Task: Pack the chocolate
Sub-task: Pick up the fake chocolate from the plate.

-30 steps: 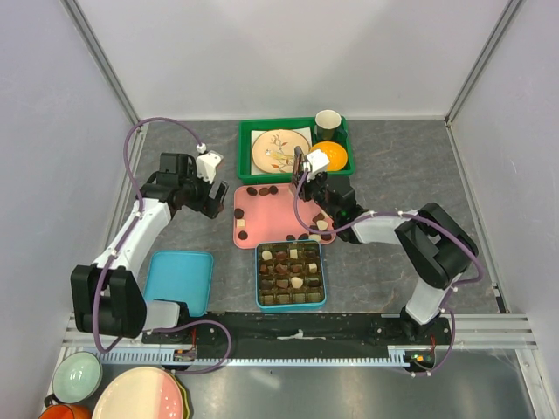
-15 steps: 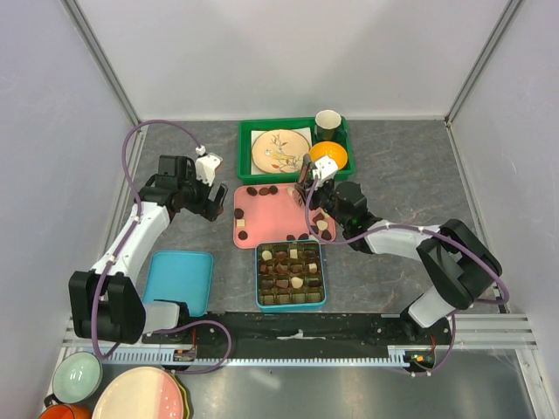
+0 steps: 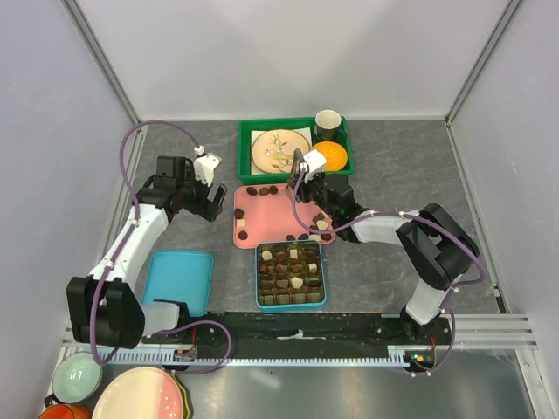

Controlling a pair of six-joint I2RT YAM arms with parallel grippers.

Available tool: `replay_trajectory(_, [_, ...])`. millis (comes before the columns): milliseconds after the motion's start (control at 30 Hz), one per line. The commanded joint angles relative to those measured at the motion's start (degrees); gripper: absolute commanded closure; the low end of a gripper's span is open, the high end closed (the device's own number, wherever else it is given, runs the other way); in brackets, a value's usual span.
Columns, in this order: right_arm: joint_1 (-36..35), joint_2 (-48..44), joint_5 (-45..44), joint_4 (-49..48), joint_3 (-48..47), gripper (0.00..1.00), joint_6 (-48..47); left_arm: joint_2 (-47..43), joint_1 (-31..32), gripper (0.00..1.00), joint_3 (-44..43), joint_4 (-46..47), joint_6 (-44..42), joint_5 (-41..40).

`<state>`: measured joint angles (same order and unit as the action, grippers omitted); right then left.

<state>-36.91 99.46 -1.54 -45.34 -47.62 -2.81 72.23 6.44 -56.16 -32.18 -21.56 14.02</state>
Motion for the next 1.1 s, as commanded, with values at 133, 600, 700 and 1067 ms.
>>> replay_trajectory(133, [0.4,3.1,-0.3,-3.2,-3.7,0.5,-1.1,-1.7,-0.4,0.01,-0.1,-0.3,-0.9,0.4])
replay_trajectory(600, [0.6,-3.5,3.3,-3.4,0.6,0.71,2.1,-2.7,-0.5,0.01,0.7,-0.9,-1.3,0.1])
replay_trajectory(700, [-0.2,-9.6,4.3,-2.4,3.8,0.74,2.6,-2.8,-0.5,0.01,1.1,-0.7,-1.2,0.2])
replay_trajectory(1067, [-17.6,-32.7,2.5,16.6,8.7,0.76,1.2,-2.4,-0.5,0.01,2.0,0.0,-0.9,0.5])
